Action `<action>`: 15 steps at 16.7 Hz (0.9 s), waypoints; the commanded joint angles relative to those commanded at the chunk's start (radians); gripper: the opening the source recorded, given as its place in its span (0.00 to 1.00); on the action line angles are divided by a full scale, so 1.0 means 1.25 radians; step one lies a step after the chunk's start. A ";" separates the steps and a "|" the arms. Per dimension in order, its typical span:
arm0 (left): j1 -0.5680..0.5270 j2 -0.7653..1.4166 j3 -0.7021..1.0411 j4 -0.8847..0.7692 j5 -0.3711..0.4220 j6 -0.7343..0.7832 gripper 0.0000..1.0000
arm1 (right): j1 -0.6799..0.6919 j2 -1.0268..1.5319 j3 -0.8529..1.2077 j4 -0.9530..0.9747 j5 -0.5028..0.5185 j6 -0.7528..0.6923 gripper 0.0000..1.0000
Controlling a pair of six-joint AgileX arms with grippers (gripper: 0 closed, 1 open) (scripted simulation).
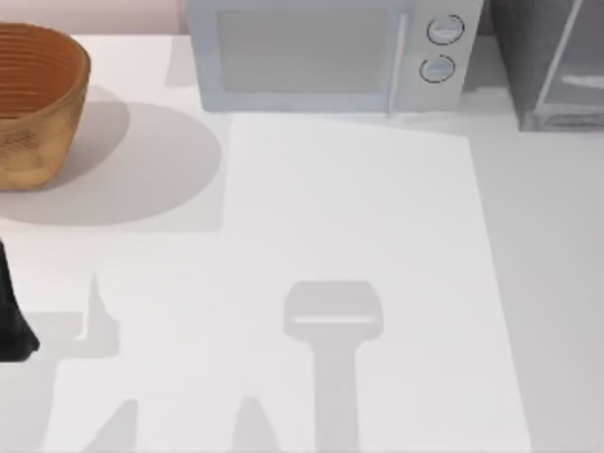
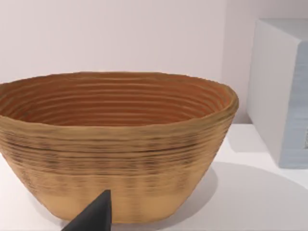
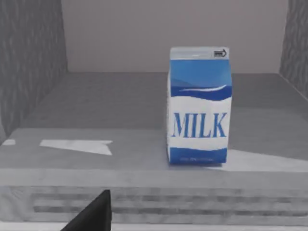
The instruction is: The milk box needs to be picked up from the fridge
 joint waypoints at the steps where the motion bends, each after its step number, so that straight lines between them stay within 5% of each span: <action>1: 0.000 0.000 0.000 0.000 0.000 0.000 1.00 | 0.015 0.035 0.054 -0.016 0.017 -0.001 1.00; 8: 0.000 0.000 0.000 0.000 0.000 0.000 1.00 | 0.110 0.237 0.377 -0.131 0.130 -0.007 1.00; 15: 0.000 0.000 0.000 0.000 0.000 0.000 1.00 | 0.118 0.254 0.403 -0.145 0.142 -0.007 1.00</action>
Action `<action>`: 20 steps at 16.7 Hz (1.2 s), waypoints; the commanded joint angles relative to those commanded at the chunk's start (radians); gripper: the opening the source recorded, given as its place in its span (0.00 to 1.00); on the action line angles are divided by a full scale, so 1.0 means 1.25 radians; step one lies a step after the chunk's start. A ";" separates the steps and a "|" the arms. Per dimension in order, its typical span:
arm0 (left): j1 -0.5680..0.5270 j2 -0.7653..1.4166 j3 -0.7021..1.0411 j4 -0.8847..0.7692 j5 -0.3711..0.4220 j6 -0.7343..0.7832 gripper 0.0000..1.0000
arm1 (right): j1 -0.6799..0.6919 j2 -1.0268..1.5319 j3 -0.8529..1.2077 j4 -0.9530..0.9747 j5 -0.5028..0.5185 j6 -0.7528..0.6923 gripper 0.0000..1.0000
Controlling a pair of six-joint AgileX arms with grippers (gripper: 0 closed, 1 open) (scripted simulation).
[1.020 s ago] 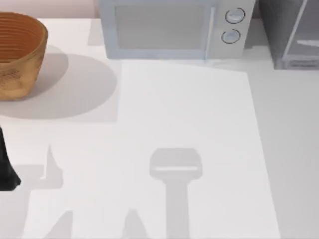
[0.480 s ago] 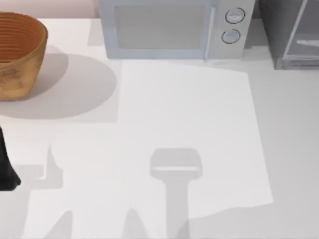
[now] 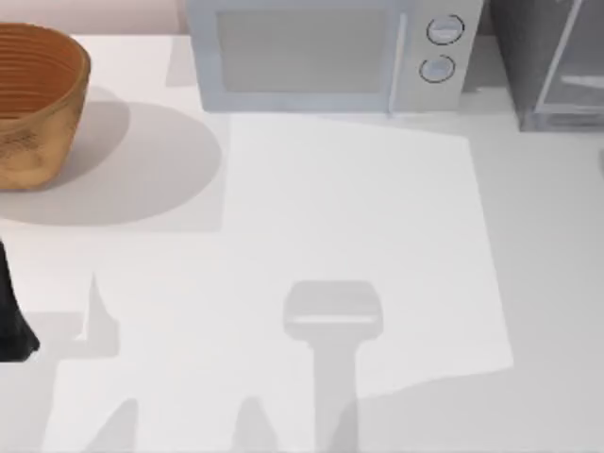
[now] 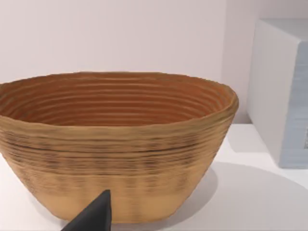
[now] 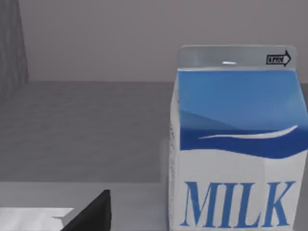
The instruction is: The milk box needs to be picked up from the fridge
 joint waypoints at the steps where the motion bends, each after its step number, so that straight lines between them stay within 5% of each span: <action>1: 0.000 0.000 0.000 0.000 0.000 0.000 1.00 | 0.002 0.007 0.011 -0.007 0.001 0.000 1.00; 13: 0.000 0.000 0.000 0.000 0.000 0.000 1.00 | 0.033 0.093 0.224 -0.134 0.032 -0.001 1.00; 20: 0.000 0.000 0.000 0.000 0.000 0.000 1.00 | 0.033 0.093 0.224 -0.134 0.032 -0.001 0.47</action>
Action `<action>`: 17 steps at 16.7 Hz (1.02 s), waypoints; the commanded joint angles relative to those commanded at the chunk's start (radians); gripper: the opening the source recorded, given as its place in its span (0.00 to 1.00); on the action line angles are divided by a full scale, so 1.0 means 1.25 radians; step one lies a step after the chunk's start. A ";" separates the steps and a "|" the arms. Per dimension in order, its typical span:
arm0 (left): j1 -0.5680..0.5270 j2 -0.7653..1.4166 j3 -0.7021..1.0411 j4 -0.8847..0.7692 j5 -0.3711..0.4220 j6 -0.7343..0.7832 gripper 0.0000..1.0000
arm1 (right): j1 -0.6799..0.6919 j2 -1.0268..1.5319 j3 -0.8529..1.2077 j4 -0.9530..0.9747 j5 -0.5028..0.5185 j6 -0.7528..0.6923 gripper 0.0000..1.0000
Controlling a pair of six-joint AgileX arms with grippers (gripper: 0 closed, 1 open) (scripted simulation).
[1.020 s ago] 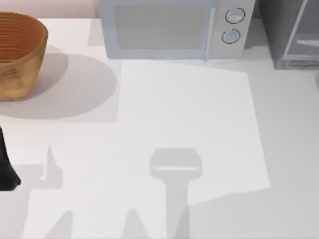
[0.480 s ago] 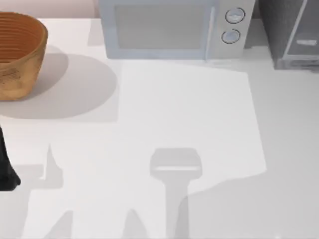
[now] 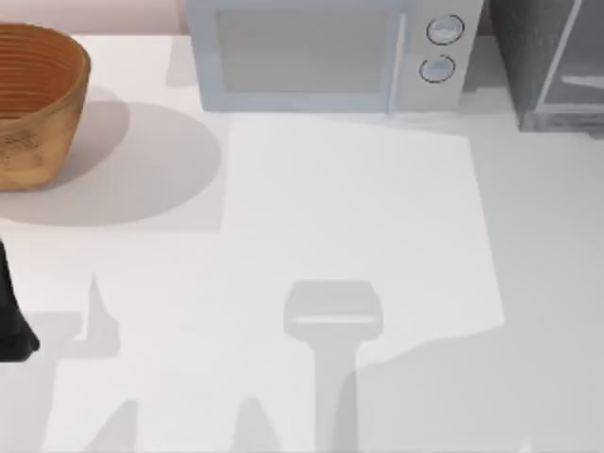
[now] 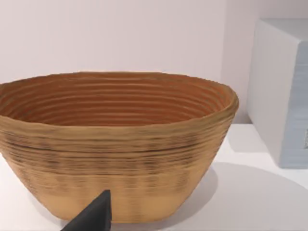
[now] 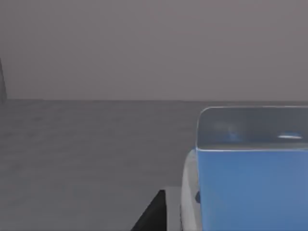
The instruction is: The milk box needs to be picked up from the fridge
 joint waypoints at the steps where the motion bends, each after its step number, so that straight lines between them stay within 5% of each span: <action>1: 0.000 0.000 0.000 0.000 0.000 0.000 1.00 | 0.000 0.000 0.000 0.000 0.000 0.000 0.40; 6: 0.000 0.000 0.000 0.000 0.000 0.000 1.00 | 0.000 0.000 0.000 0.000 0.000 0.000 0.02; 17: 0.000 0.000 0.000 0.000 0.000 0.000 1.00 | -0.002 -0.016 -0.002 -0.013 0.000 0.001 0.00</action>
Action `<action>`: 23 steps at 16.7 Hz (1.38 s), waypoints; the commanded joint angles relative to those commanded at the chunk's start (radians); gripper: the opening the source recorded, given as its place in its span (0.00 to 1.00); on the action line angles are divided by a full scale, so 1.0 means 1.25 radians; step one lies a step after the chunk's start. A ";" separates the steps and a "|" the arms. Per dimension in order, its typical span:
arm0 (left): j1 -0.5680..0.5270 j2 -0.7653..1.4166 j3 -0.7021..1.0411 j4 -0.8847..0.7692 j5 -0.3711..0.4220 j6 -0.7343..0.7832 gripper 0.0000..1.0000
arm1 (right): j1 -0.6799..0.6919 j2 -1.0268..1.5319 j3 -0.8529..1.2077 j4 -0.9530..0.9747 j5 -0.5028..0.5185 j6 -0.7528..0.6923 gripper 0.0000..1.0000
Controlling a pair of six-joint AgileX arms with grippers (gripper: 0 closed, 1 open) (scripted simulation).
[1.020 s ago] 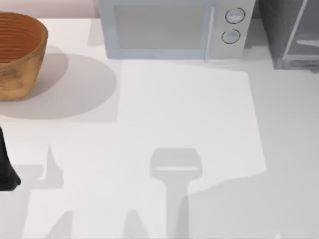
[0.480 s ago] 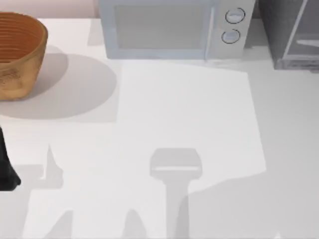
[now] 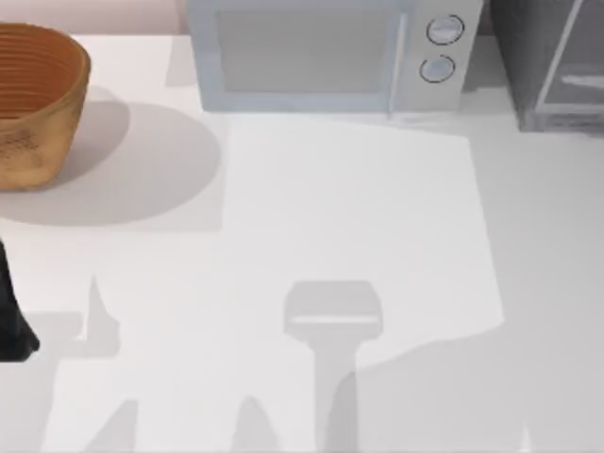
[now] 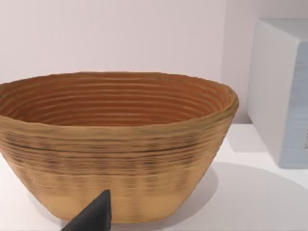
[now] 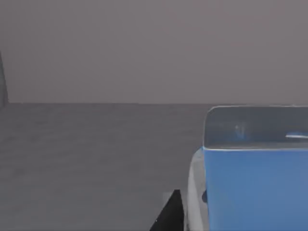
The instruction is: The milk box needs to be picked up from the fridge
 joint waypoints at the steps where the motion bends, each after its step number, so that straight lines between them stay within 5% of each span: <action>1: 0.000 0.000 0.000 0.000 0.000 0.000 1.00 | 0.000 -0.018 0.000 -0.018 0.000 0.001 0.00; 13: 0.000 0.000 0.000 0.000 0.000 0.000 1.00 | -0.003 -0.111 -0.013 -0.094 -0.004 0.002 0.00; 23: 0.000 0.000 0.000 0.000 0.000 0.000 1.00 | -0.054 -0.282 -0.351 0.067 -0.058 0.005 0.00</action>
